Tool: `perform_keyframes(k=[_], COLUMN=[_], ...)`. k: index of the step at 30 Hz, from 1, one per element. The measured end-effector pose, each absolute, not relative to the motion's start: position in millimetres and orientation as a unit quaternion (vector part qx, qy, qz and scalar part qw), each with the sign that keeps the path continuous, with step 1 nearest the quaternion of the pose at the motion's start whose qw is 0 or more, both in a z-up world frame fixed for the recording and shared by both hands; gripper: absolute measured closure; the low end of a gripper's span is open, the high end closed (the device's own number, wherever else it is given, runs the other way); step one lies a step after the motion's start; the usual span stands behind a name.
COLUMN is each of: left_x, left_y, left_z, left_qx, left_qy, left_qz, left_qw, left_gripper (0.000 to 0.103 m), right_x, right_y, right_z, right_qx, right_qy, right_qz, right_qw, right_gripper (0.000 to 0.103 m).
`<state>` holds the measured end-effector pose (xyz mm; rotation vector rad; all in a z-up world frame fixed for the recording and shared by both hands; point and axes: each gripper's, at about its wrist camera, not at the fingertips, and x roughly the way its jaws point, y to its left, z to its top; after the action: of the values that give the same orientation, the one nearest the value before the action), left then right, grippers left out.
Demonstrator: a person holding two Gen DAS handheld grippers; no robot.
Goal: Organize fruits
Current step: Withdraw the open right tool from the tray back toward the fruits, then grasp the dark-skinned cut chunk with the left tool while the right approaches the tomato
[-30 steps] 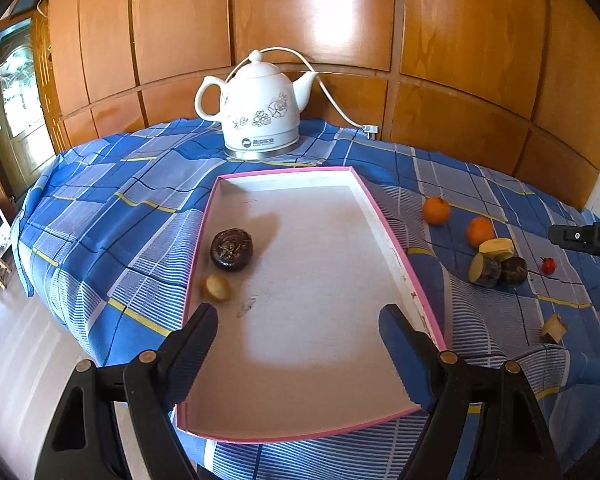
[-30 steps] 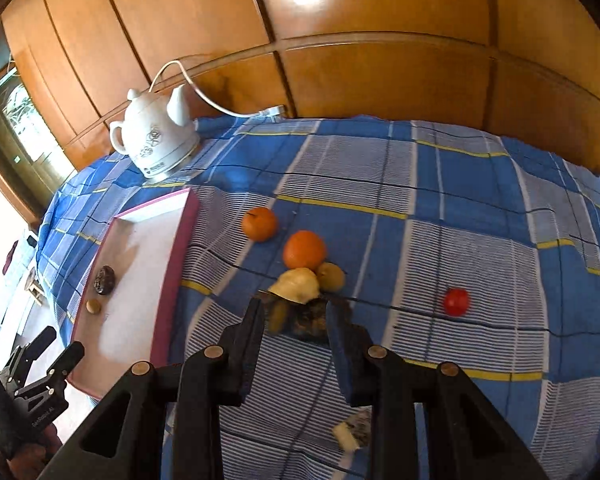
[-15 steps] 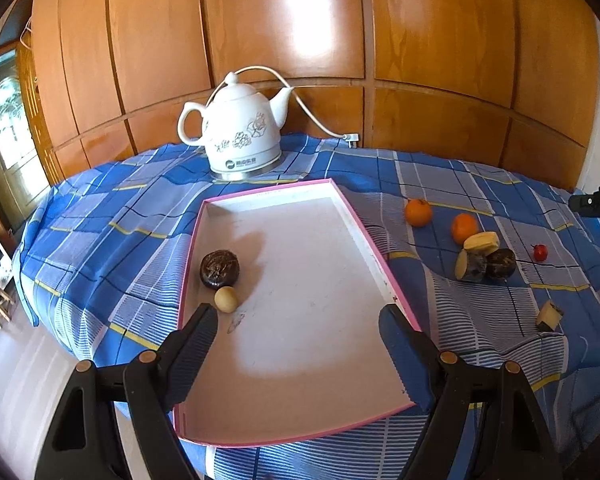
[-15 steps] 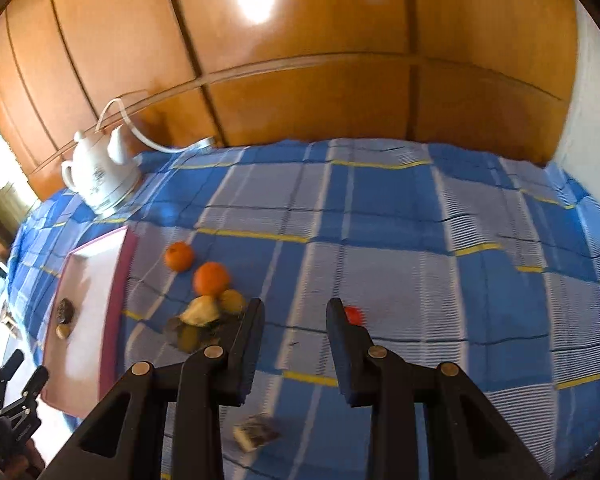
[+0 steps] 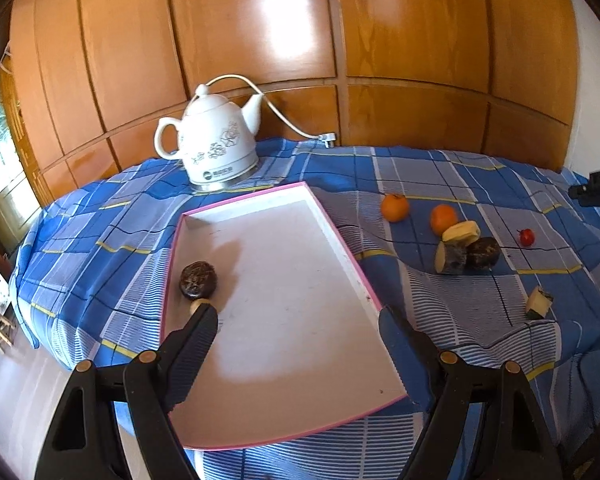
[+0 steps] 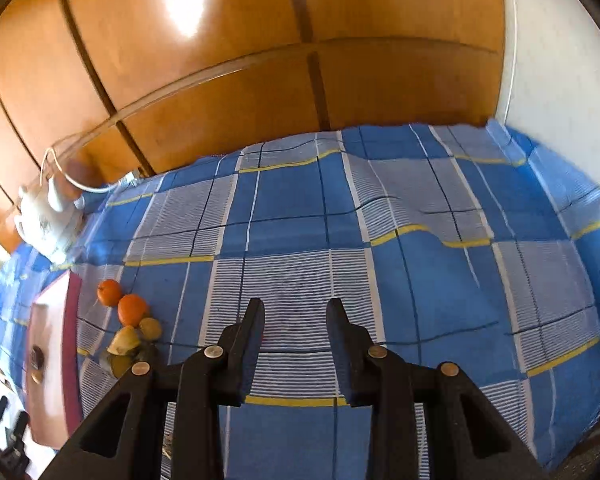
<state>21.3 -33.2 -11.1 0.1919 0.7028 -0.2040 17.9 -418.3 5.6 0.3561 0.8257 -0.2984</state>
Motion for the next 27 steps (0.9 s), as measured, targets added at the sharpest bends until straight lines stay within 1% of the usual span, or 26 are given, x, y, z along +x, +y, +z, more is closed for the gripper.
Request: perform_keyframes(k=[6,8,15,20,25,26,27], left_x=[25.3,26.2,30.3,30.8,31.8,33.8,35.5], left_y=[-68.3,-88.8,-165.8,-214.5,-246.7,-251.4,-253.9], left_z=[-8.9,-11.4,-27.8,-38.6,-58.5,-65.1,-70.5], left_qx=[0.104,0.111,0.122,0.135,0.162,0.163,0.16], left_qy=[0.355,0.366,0.414,0.424,0.438,0.447,0.455], left_qz=[-0.178,-0.218,-0.343,-0.392,-0.403,-0.403,-0.404], left_qw=[0.912,0.898,0.834,0.805,0.787,0.782,0.777], left_gripper=[0.025,0.03,0.041,0.041,0.041,0.045,0.054], right_x=[17.4,16.1,17.9,19.5,20.6,20.6,21.1], right_y=[-425.1,-426.4,-427.9,-423.5,-423.6,-423.8,-424.0], right_z=[3.1,3.7,1.8,0.4,-1.2,-1.5,-1.9], right_qx=[0.203,0.213,0.22,0.214,0.214,0.214,0.213], right_qy=[0.388,0.384,0.389,0.396,0.4,0.401,0.402], right_qz=[-0.14,-0.139,-0.136,-0.127,-0.126,-0.126,-0.128], right_qw=[0.888,0.888,0.884,0.884,0.882,0.882,0.881], right_gripper=[0.071,0.071,0.071,0.069,0.068,0.068,0.068])
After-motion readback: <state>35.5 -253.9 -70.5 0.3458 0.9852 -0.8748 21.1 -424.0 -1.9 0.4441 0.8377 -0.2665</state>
